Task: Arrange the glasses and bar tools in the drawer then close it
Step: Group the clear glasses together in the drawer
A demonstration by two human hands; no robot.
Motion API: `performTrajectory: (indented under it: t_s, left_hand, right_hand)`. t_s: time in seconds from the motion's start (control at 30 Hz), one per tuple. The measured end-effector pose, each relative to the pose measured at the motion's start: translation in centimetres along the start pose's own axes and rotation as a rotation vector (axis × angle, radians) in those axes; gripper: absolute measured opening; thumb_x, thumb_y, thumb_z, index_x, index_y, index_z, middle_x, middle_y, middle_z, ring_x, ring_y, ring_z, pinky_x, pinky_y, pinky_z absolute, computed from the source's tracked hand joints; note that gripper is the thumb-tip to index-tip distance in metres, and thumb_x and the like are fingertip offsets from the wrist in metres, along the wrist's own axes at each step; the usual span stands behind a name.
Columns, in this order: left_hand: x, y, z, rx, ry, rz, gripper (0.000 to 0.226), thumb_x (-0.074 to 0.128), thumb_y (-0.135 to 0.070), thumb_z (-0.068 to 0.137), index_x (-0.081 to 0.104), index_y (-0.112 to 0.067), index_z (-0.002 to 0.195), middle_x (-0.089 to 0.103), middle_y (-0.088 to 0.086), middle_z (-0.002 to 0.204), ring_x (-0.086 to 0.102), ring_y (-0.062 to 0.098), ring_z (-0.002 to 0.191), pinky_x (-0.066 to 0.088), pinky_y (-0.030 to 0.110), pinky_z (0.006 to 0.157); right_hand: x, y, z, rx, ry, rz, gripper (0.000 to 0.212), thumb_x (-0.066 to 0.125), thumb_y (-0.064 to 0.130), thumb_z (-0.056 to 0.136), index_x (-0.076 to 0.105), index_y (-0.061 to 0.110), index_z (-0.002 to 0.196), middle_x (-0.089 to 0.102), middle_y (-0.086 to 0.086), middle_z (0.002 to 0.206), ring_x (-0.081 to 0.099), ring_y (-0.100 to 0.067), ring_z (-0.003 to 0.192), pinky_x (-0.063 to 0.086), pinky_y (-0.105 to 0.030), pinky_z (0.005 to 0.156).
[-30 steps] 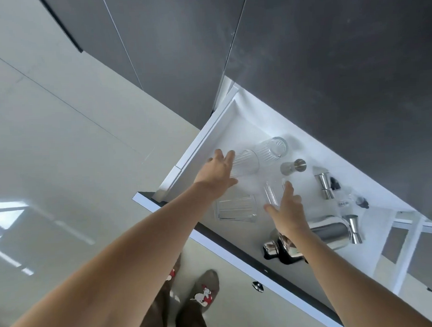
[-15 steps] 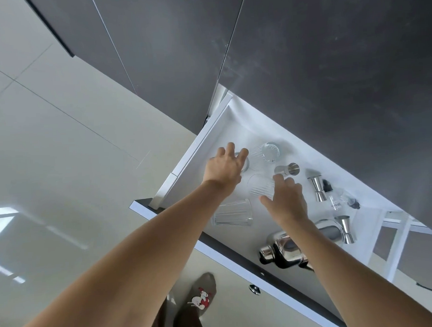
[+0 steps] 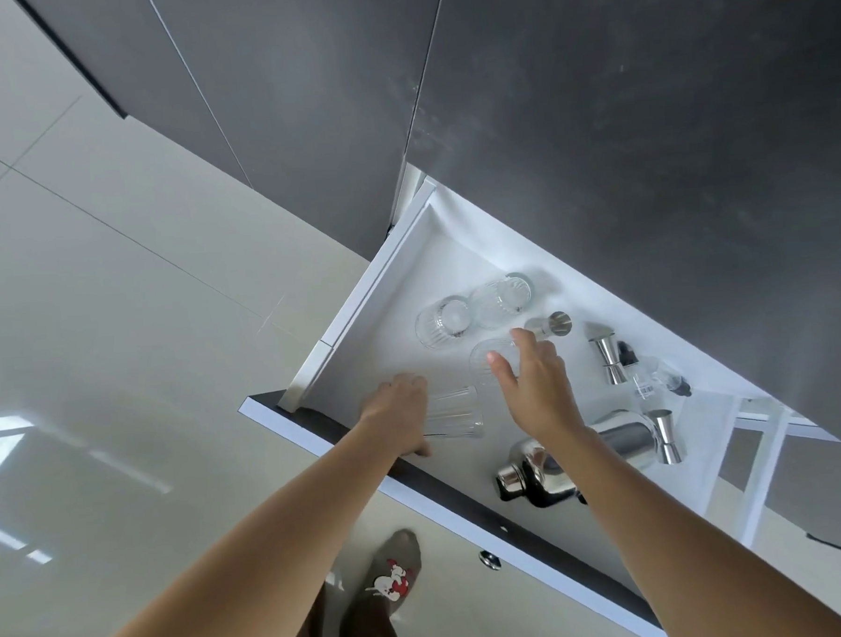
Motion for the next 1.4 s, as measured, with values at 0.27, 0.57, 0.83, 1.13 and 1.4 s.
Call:
performTrajectory:
  t_s: [0.27, 0.57, 0.83, 1.13, 1.4]
  left_hand:
    - [-2.6, 0.3, -1.3, 0.009, -0.086, -0.12, 0.059, 0.082, -0.03, 0.07, 0.05, -0.008, 0.114, 0.054, 0.01, 0.11, 0.06, 0.03, 0.096, 0.053, 0.039, 0.078]
    - [-5.0, -1.0, -3.8, 0.116, -0.294, -0.009, 0.052, 0.072, -0.03, 0.073, 0.052, -0.011, 0.117, 0.042, 0.007, 0.114, 0.051, 0.027, 0.102, 0.057, 0.042, 0.072]
    - [-4.7, -2.3, -3.4, 0.2, -0.539, 0.128, 0.064, 0.066, -0.037, 0.082, 0.039, -0.016, 0.135, 0.042, 0.008, 0.133, 0.046, 0.026, 0.119, 0.053, 0.036, 0.08]
    - [-3.6, -3.0, -0.1, 0.362, -0.608, 0.408, 0.085, 0.049, -0.046, 0.092, 0.004, -0.008, 0.153, -0.001, 0.012, 0.161, -0.001, 0.027, 0.148, 0.004, 0.045, 0.118]
    - [-7.9, -2.2, 2.9, 0.262, -0.513, 0.42, 0.098, 0.052, -0.045, 0.092, -0.016, -0.004, 0.149, -0.021, 0.014, 0.159, -0.018, 0.03, 0.147, 0.002, 0.046, 0.122]
  right_hand:
    - [-0.3, -0.7, 0.0, 0.026, -0.011, 0.198, 0.042, 0.042, 0.03, 0.098, 0.037, 0.012, 0.136, 0.053, -0.023, 0.128, 0.053, -0.037, 0.115, 0.041, -0.038, 0.094]
    - [-0.7, -0.6, -0.5, -0.041, -0.044, 0.243, 0.056, 0.041, 0.026, 0.099, 0.016, 0.029, 0.149, 0.048, -0.011, 0.144, 0.053, -0.037, 0.124, 0.043, -0.04, 0.1]
    - [0.1, -0.7, 0.1, -0.141, -0.074, 0.08, 0.055, 0.033, 0.027, 0.1, 0.008, 0.041, 0.147, -0.001, -0.012, 0.16, 0.05, -0.037, 0.124, 0.048, -0.045, 0.094]
    - [0.8, 0.6, 1.2, -0.317, -0.146, 0.15, 0.057, 0.028, 0.025, 0.1, 0.005, 0.013, 0.151, -0.01, -0.005, 0.161, 0.012, -0.02, 0.148, 0.037, -0.042, 0.112]
    - [1.9, 3.4, 3.5, -0.223, -0.189, 0.286, 0.059, 0.02, 0.03, 0.099, -0.001, 0.01, 0.15, -0.015, -0.004, 0.16, 0.011, -0.022, 0.148, 0.037, -0.044, 0.111]
Point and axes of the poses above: each hand's wrist, its own z-axis towards the middle knuckle, its own x-axis out of the palm, y = z × x, the point moved 4 cm from there along z, towards the middle knuckle
